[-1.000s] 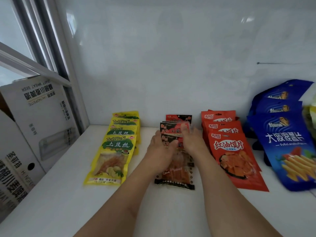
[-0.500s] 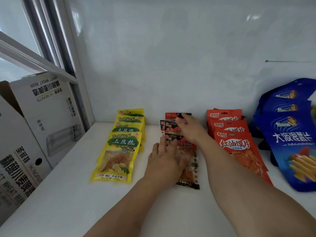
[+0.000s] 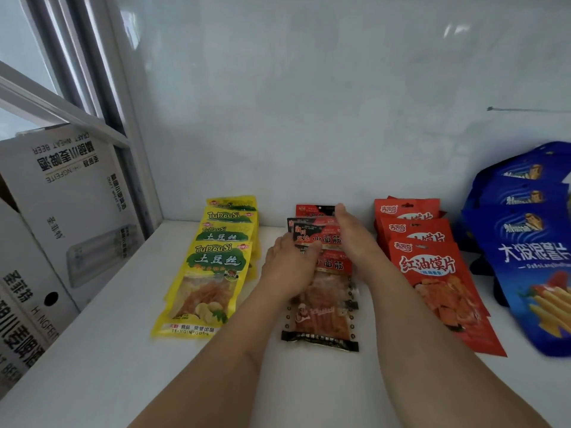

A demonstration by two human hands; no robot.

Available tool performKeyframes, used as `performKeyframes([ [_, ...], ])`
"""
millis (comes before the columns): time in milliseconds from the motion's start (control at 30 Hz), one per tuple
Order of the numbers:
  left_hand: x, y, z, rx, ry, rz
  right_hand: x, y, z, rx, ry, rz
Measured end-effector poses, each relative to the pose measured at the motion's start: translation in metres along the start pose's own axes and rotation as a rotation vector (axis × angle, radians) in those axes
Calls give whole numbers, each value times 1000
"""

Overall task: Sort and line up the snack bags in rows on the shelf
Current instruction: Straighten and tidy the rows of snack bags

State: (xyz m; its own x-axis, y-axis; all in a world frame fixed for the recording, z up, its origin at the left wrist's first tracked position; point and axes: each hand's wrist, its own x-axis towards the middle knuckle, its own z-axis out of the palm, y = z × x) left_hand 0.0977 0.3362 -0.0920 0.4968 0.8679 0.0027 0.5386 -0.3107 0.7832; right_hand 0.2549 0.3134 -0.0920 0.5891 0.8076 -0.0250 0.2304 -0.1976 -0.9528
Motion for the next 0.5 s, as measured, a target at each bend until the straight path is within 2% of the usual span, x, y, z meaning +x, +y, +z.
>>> performKeyframes([
  [133,1,5,-10,-154,-60,9,-2,-1,0,10,-48,9],
  [200,-1,1,-11,-144,-49,29,-5,-2,-2,-40,-46,-14],
  [300,-10,-3,-9,52,-3,106,-7,-6,-4,-195,-8,-65],
  [400,-31,-1,-3,334,-72,172,-3,-4,-3,-336,4,-108],
  [500,-44,-6,4,464,-115,227,-3,4,3,-445,-24,-134],
])
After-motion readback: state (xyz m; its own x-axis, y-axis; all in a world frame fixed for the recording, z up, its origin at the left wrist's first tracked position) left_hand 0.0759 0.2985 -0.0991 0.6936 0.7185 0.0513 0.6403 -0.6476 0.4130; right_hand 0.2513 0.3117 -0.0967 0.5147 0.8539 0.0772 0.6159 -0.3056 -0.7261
